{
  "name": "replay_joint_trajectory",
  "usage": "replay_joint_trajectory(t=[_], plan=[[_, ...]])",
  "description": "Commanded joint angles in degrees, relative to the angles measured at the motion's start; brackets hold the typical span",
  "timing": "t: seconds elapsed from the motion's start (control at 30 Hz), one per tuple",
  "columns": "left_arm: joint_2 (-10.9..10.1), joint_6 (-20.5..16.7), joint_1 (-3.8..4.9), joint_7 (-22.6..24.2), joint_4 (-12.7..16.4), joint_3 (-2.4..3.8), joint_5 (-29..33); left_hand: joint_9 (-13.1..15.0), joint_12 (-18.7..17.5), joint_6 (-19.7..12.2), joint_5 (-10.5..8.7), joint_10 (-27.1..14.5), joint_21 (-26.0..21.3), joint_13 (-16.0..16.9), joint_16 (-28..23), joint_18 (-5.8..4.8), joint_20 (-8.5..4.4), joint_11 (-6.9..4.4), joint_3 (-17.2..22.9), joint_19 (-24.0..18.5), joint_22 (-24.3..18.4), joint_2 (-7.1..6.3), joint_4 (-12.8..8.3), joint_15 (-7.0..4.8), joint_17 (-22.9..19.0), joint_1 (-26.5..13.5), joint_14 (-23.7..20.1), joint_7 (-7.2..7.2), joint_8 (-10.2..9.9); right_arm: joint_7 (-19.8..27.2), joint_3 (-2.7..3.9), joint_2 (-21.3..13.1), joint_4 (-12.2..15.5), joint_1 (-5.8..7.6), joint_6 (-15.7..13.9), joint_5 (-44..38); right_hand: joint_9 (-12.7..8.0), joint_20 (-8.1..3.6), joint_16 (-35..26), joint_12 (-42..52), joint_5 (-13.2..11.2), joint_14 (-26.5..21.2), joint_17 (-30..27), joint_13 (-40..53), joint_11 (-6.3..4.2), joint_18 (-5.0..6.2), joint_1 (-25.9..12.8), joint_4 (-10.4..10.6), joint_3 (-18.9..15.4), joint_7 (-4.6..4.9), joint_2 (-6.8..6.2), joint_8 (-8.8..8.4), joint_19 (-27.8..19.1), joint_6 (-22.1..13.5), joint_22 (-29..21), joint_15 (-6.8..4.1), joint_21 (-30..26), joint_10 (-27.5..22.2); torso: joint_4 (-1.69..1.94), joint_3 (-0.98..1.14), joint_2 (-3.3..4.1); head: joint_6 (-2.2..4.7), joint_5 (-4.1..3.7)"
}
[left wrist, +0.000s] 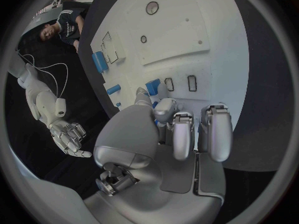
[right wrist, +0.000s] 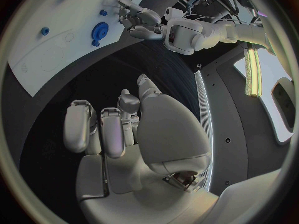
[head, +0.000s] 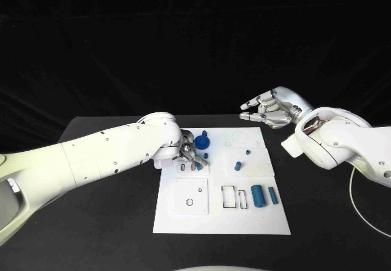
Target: Assemble the parts on the task board
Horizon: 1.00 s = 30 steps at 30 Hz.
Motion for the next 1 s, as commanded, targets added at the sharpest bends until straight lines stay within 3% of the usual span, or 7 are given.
replay_joint_trajectory(t=[0.03, 0.3, 0.53, 0.7, 0.87, 0.9, 1.0], plan=[[0.3, 1.1, 0.09, -0.1, -0.2, 0.02, -0.2, 0.4, 0.0, -0.5, -0.3, 0.0, 0.1, 0.0, 0.2, -0.33, -0.29, -0.01, 0.4, 1.7, 6.5, 0.23, -0.6, -0.27, 15.1, 1.0, 6.1, 0.13, 0.4, -0.2, -0.01, 0.1, -0.1, 0.0, 1.2, -0.7, -0.1, -0.02, -0.3, -0.2, 0.4, 3.1, 1.2, -0.1, 0.13, 0.34, 0.0, 0.0, -0.3, -0.03, 0.54, 0.12, -0.5, 0.4, -0.1, -0.31, -0.3, -0.3, -0.04, 0.01, 0.04, -0.07, 0.02], [0.4, 1.6, 0.09, -0.1, -0.6, 0.01, 0.9, 1.4, -0.1, -1.1, -0.26, -0.2, 0.1, -0.1, 0.2, -0.35, -0.27, -0.09, 2.8, 1.7, 6.6, 0.78, -2.8, -0.3, 15.1, 4.8, 6.1, 0.03, 0.6, -0.3, -0.05, 0.3, -0.3, -0.01, 1.5, -0.7, -0.1, -0.02, -0.4, -0.2, 0.4, 3.1, 1.2, -0.1, 0.13, 0.35, 0.0, 0.0, -0.3, -0.03, 0.57, 0.12, -0.5, 0.4, -0.1, -0.31, -0.3, -0.3, 0.0, 0.05, 0.01, -0.32, -0.02], [0.2, 1.6, 0.08, 0.0, -0.3, 0.02, 1.8, 0.8, -1.7, -3.6, 2.65, -1.5, 0.1, -1.0, 0.2, -0.33, -0.71, -0.51, 11.0, 1.6, 6.7, 2.63, -9.6, -0.76, 15.1, 15.9, 6.1, -0.25, -1.9, -0.3, -0.08, 0.4, -0.4, -0.02, 1.7, -0.7, -0.1, -0.03, -0.3, 0.0, 0.6, 3.1, 1.2, 0.0, 0.14, 0.34, 0.0, 0.0, -0.4, -0.03, 0.61, 0.11, -0.5, 0.5, -0.1, -0.31, -0.3, -0.2, -0.06, 0.07, 0.03, -0.59, 0.01], [-0.5, 0.7, 0.08, 0.2, 0.3, 0.05, 2.8, 0.5, -3.4, -3.2, 4.27, -1.7, 0.1, -2.4, 0.2, -0.35, 0.05, 0.33, 20.6, 1.6, 6.9, -1.75, -10.1, 0.17, 15.1, 14.9, 6.1, 1.34, -4.1, -0.3, -0.1, 0.5, -0.5, -0.02, 1.8, -0.7, -0.1, -0.04, -0.3, 0.1, 0.8, 3.1, 1.2, 0.1, 0.13, 0.34, 0.0, 0.1, -0.4, -0.02, 0.66, 0.09, -0.5, 0.5, -0.1, -0.32, -0.4, -0.2, 0.0, 0.07, 0.06, -0.72, -0.11], [-2.0, -2.2, 0.08, 0.5, 1.7, 0.09, 4.0, 2.0, -3.7, -2.3, 4.96, -1.1, 0.2, -2.8, 0.2, -0.37, 0.2, 0.44, 39.0, 1.7, 7.4, -10.1, -9.6, 0.45, 15.1, 9.5, 6.1, 1.34, -4.6, -0.3, -0.14, 0.6, -0.7, -0.03, 1.8, -0.7, -0.1, -0.04, -0.4, 0.1, 0.9, 3.1, 1.2, 0.0, 0.12, 0.34, 0.0, 0.1, -0.5, -0.02, 0.67, 0.08, -0.5, 0.5, -0.2, -0.32, -0.4, -0.2, 0.11, 0.14, -0.03, -0.82, -0.09], [-2.3, -3.1, 0.08, 0.6, 2.0, 0.09, 4.3, 3.0, -3.5, -2.0, 4.84, -0.8, 0.2, -2.8, 0.2, -0.36, 0.11, 0.6, 46.1, 1.8, 7.5, -12.64, -9.5, 0.57, 15.1, 6.7, 6.1, 1.41, -4.3, -0.3, -0.14, 0.6, -0.7, -0.04, 1.8, -0.6, -0.1, -0.04, -0.4, 0.1, 0.9, 3.1, 1.2, 0.0, 0.12, 0.34, 0.0, 0.1, -0.5, -0.02, 0.67, 0.08, -0.5, 0.5, -0.2, -0.32, -0.4, -0.2, 0.1, 0.13, -0.02, -0.82, -0.07], [-3.2, -5.6, 0.08, 0.8, 2.9, 0.1, 5.1, 3.9, -3.3, -2.1, 4.84, -0.5, 0.4, -2.6, 0.2, -0.48, 0.36, 0.48, 49.7, 1.9, 7.8, -14.45, -10.5, 0.35, 15.1, 5.2, 6.1, 1.16, -3.9, -0.2, -0.17, 0.7, -0.8, -0.06, 1.8, -0.6, -0.1, -0.04, -0.4, 0.1, 0.9, 3.1, 1.2, 0.0, 0.12, 0.34, 0.0, 0.1, -0.5, -0.02, 0.67, 0.08, -0.5, 0.5, -0.2, -0.32, -0.4, -0.2, 0.15, 0.13, 0.03, -0.78, 0.01]])
